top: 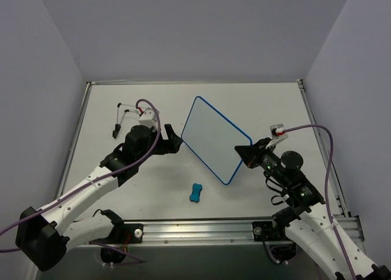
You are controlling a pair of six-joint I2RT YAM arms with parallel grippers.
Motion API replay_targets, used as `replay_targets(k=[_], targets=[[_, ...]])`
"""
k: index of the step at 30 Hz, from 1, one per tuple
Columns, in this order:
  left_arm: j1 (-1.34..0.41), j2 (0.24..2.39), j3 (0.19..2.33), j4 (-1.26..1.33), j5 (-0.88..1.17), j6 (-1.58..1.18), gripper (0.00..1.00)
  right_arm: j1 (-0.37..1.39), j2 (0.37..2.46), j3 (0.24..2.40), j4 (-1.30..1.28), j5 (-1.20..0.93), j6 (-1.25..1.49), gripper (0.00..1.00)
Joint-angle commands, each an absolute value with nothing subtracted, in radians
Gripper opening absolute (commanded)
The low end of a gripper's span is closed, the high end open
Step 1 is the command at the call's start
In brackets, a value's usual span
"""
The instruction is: Erase the whiteboard
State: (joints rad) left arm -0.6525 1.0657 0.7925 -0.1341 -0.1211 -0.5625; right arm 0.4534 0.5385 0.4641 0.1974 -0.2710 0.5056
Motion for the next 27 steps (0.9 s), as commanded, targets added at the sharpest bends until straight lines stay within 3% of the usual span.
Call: replay_targets(k=[1,6,17,27], targets=[[-0.649,0.996,0.879,-0.219,-0.178,-0.572,0.94,0.462,0.574,0.563,0.44,-0.265,0.525,0.0],[-0.649,0.902,0.959,-0.544,-0.423,-0.627,0.94,0.46,0.753,0.627,0.58,-0.316,0.512,0.0],[-0.638,0.781,1.064,-0.948,-0.532,-0.598,0.94,0.465,1.161,0.823,0.907,-0.474,0.474,0.0],[-0.612,0.615,1.0,-0.859,-0.523,-0.482,0.94,0.489,1.416,1.061,0.946,-0.563,0.446,0.0]])
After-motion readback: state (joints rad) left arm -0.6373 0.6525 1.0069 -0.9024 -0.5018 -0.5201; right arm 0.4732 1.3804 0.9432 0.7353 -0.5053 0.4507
